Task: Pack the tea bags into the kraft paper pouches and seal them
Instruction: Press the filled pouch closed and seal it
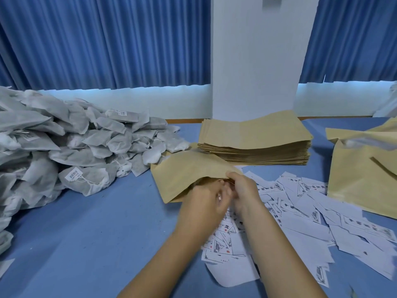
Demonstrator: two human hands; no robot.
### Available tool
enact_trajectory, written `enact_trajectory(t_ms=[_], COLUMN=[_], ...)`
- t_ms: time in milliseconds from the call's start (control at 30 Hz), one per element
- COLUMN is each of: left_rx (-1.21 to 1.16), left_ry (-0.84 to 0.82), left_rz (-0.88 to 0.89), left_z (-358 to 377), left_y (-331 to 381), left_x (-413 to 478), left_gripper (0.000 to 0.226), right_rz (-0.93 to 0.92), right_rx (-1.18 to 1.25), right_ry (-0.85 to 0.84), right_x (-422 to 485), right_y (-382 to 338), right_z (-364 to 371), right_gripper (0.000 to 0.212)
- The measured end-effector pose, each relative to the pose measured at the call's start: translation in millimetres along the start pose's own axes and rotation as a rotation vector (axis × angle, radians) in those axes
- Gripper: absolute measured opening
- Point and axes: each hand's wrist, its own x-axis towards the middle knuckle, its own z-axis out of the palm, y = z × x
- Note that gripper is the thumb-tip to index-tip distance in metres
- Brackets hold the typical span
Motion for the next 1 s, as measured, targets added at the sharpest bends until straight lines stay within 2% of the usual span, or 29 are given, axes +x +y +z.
enact_trajectory(t_ms=[67, 133, 167, 200, 233, 300, 367, 567, 733, 867, 933, 1000], left_rx=[-0.421, -1.007, -1.254, -1.397, -1.443, -1.412, -1.369, -1.251, -1.217, -1.049, -0.975, -1.025], left_ry=[-0.24, -0.432, -0.371, -0.242, -0.097, 0.12, 0.201, 0.097, 0.04, -0.003, -0.016, -0.028], left_rz=[-0.413, -0.88, -1.012, -1.063, -1.056, -0.987, -0.968, -1.016, -0.952, -0.865, -0.842, -0.872], left_z=[13, 18, 17, 14, 10, 0, -5, 2, 4, 2, 0, -1], left_y=[9, 7, 3, -3, -10, -21, -28, -26, -31, -32, -31, -33], left_x=[-5, -3, 0, 3, 7, 13, 15, 11, 11, 13, 14, 15], left_gripper=[0.037, 0.044, 0.045, 0.043, 0.039, 0.03, 0.026, 0.027, 0.023, 0.024, 0.029, 0.039], right_rz=[0.02, 0.029, 0.039, 0.047, 0.051, 0.052, 0.027, -0.022, 0.002, 0.033, 0.031, 0.02], right_rx=[0.012, 0.038, 0.049, 0.055, 0.053, 0.028, -0.004, -0.095, -0.122, -0.136, -0.179, -0.21], right_ry=[0.009, 0.0, -0.015, -0.034, -0.05, -0.074, -0.093, -0.073, -0.076, -0.059, -0.054, -0.046], right_x=[-1, -2, -2, -3, -3, -4, -6, -4, -2, 2, 4, 4], right_y=[-2, -3, -4, -4, -4, -2, 0, 1, -1, -1, 0, 1], right_z=[1, 3, 3, 3, 3, 4, 5, 2, 1, -1, -2, -2], right_gripper=[0.01, 0.012, 0.011, 0.01, 0.009, 0.007, 0.01, 0.008, 0.004, 0.007, 0.008, 0.012])
